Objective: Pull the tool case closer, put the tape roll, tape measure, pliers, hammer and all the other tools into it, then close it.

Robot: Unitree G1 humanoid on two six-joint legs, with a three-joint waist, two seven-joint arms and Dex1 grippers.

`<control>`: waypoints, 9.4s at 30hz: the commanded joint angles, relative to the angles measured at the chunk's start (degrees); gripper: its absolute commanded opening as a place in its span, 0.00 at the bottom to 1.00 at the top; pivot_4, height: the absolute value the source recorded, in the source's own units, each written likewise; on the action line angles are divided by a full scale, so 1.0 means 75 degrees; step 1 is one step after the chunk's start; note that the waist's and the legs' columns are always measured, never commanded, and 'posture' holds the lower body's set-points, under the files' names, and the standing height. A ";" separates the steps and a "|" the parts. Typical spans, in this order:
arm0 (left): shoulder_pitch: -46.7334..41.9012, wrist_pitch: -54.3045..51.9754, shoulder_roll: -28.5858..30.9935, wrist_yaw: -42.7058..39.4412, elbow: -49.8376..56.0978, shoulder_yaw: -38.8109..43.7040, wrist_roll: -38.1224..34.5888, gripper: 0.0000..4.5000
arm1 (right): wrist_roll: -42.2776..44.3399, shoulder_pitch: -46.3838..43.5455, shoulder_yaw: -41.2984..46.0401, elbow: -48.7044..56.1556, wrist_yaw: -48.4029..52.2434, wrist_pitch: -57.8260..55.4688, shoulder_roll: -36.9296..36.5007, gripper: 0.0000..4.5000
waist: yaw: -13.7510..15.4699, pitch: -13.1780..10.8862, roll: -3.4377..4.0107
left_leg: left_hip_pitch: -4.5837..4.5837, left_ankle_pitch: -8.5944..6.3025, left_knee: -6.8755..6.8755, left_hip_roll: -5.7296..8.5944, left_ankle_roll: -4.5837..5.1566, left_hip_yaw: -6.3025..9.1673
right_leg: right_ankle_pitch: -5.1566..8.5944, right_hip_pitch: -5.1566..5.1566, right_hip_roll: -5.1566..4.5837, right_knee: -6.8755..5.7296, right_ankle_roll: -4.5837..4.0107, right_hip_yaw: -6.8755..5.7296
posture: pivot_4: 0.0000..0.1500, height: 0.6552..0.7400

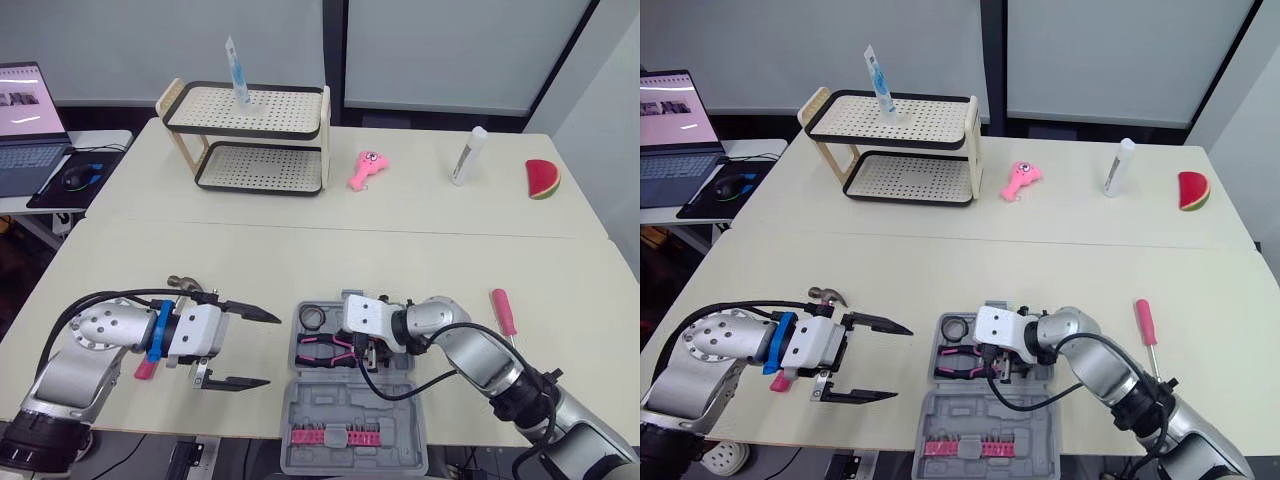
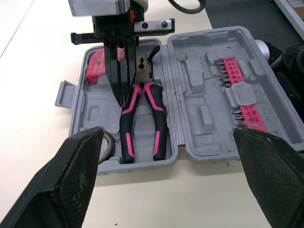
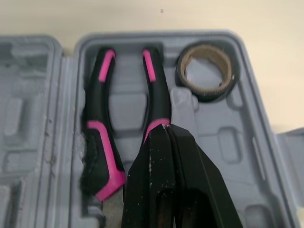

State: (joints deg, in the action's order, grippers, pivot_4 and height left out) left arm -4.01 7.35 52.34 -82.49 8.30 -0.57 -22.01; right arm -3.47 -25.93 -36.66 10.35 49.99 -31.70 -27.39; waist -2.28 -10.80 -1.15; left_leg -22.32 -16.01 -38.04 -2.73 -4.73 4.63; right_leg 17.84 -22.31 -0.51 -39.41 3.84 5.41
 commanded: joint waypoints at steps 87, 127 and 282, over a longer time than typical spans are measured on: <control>0.3036 -0.1742 -0.0435 0.1897 0.0681 0.1094 0.0784 0.41 | 0.1408 0.6563 0.6148 0.2039 0.1326 0.2754 -0.3075 0.33 | 0.0056 0.0049 -0.0030 | 0.0122 -0.0014 0.0033 -0.0002 -0.0020 -0.0039 | 0.0061 0.0127 -0.0006 0.0060 -0.0028 0.0041 | 1.00 0.94; 0.0399 -0.0442 -0.2014 0.2316 -0.1358 -0.1714 0.2196 0.00 | 0.0396 0.4035 0.2826 0.1084 0.0924 0.2485 -0.2191 0.00 | 0.0072 0.0038 0.0008 | 0.0112 -0.0013 0.0019 0.0005 -0.0018 -0.0023 | 0.0034 0.0129 -0.0007 0.0055 0.0015 0.0030 | 1.00 0.94; 0.4738 -0.3953 -0.0910 0.3436 -0.0966 0.5725 -0.0850 1.00 | 0.4344 0.4458 0.7541 0.3053 0.2742 0.0914 -0.4643 0.99 | -0.0019 0.0032 -0.0038 | 0.0110 -0.0014 0.0031 0.0000 -0.0020 -0.0028 | 0.0040 0.0121 -0.0017 0.0058 0.0007 0.0027 | 1.00 0.94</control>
State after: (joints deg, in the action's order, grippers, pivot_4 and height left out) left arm 30.74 -21.23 45.98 -57.72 -2.10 40.09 -27.01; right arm 26.83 9.64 20.99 31.44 70.04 -23.76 -61.11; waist -2.42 -10.56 -1.44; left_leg -21.52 -16.12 -37.81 -2.73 -4.89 4.43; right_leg 18.14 -21.41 -0.65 -38.96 3.89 5.60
